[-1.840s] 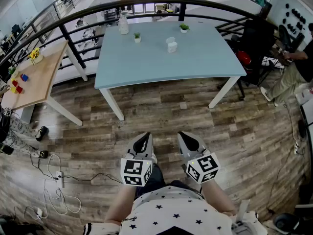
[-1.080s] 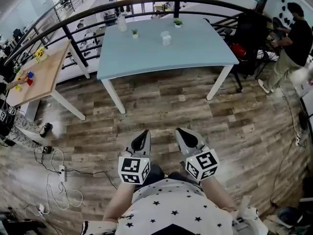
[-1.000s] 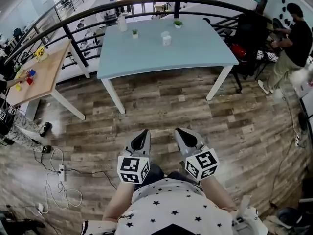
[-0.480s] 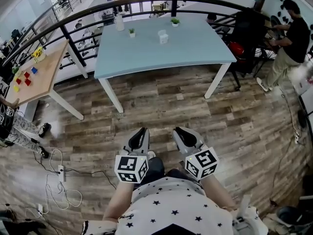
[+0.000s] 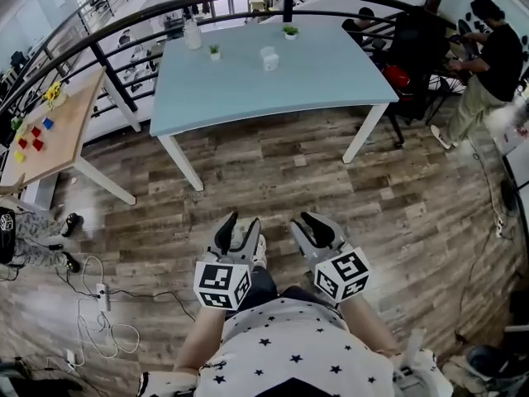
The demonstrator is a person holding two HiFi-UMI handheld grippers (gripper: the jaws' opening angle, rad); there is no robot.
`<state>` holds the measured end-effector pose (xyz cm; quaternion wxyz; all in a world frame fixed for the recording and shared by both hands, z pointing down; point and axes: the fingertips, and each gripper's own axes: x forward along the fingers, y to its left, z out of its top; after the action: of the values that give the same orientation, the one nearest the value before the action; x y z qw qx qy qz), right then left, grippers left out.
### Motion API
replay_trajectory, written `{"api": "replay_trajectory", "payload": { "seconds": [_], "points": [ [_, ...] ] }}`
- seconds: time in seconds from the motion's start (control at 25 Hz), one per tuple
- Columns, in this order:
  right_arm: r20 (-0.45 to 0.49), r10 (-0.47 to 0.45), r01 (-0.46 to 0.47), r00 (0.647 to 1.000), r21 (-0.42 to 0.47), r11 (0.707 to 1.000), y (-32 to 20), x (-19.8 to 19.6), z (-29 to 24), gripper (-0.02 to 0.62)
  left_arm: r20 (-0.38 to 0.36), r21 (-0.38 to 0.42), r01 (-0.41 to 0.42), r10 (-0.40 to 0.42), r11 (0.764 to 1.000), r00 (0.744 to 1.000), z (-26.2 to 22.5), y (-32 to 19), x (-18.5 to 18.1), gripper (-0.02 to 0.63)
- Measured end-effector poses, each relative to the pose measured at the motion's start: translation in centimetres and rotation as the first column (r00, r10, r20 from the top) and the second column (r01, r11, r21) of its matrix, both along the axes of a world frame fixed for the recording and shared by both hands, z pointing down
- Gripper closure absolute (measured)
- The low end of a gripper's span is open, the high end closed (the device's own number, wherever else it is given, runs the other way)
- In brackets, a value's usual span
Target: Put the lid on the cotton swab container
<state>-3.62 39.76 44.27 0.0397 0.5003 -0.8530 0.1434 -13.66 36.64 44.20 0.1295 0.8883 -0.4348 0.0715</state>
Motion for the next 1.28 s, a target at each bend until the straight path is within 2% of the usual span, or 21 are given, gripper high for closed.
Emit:
{"api": "replay_trajectory", "payload": {
  "seconds": [0.44,0.8,1.28],
  "points": [
    [-0.01,0.026,-0.026,1.0,-0.014,1.0,-8.7,0.4,0.0,0.444,0.006,0.003,-0.02,0.02,1.0,1.0,0.0,-8.7,-0.1,0.422],
    [-0.018,0.039,-0.039,0.999,-0.016,0.999,-17.3,-0.2,-1.5,0.442,0.006,-0.021,-0.032,0.032,0.999,0.999,-0.4,-17.2,-1.1,0.422],
    [-0.022,0.065,-0.065,0.998,-0.022,0.998,-27.8,0.8,-2.5,0.44,0.016,-0.032,-0.045,0.046,0.998,0.999,-0.9,-27.9,-0.1,0.422]
  ]
}}
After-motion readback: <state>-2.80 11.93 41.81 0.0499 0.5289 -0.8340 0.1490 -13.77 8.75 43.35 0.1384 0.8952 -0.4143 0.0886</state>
